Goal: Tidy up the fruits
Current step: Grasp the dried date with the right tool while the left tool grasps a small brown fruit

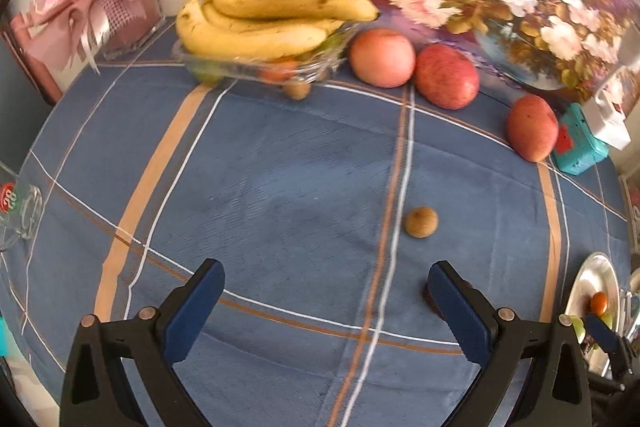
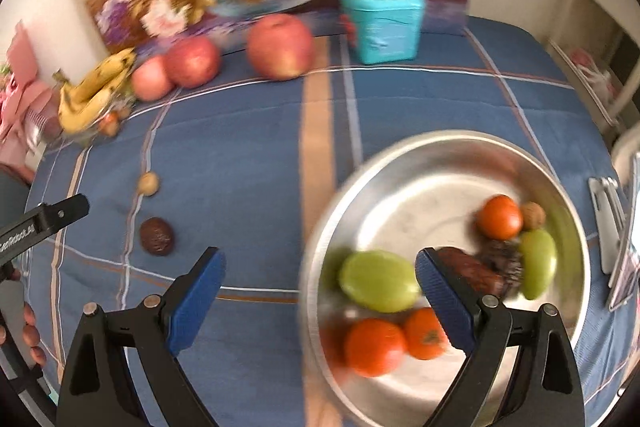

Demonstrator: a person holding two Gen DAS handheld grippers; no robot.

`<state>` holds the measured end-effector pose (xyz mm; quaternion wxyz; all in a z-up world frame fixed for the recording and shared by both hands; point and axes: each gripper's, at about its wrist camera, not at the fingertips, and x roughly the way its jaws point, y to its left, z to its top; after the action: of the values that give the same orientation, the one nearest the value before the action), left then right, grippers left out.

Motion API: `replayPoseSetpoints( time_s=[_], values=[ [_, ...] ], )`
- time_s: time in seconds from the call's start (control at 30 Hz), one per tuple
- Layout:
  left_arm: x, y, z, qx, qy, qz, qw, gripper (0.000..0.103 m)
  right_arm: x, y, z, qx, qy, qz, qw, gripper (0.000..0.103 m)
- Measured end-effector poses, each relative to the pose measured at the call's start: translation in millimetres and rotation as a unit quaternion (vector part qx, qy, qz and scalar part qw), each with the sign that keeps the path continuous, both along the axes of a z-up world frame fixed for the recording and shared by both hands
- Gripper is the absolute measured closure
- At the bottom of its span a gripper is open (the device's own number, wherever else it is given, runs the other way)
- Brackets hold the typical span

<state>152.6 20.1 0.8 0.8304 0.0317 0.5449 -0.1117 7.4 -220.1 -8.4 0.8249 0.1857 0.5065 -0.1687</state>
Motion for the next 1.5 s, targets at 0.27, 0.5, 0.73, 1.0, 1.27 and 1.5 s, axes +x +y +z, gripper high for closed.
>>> replayPoseSetpoints(
  time_s=[0.27, 0.5, 0.73, 1.0, 1.27, 1.5],
  values=[
    [15.3, 10.2, -18.3, -0.028, 0.03, 0.014, 0.9991, 0.0, 45.2, 52.9, -8.2, -0.002, 0.012, 0.086, 0.996, 0.007],
    [26.1, 11.8, -25.5, -0.052, 0.036, 0.024, 0.9977, 0.001, 80.9, 76.4, -16.2, 0.012, 0.011, 0.124, 0.992, 0.007],
    [30.1, -0.7, -31.3, -0.106, 0.038, 0.01, 0.9936, 0.002, 97.6, 95.1, -33.9, 0.014, 0.02, 0.15, 0.988, 0.018],
    [28.7, -30.9, -38.1, -0.132, 0.03, -0.034, 0.9902, 0.029, 100.1, 100.4, -46.4, 0.018, 0.024, 0.161, 0.987, 0.028],
    [26.4, -52.5, -38.5, -0.14, 0.027, -0.074, 0.9871, 0.062, 102.2, 100.1, -51.5, 0.019, 0.024, 0.163, 0.986, 0.031],
    [26.2, -54.7, -45.1, -0.158, 0.044, -0.071, 0.9839, 0.081, 101.6, 97.2, -48.7, 0.026, 0.018, 0.165, 0.986, 0.044]
  ],
)
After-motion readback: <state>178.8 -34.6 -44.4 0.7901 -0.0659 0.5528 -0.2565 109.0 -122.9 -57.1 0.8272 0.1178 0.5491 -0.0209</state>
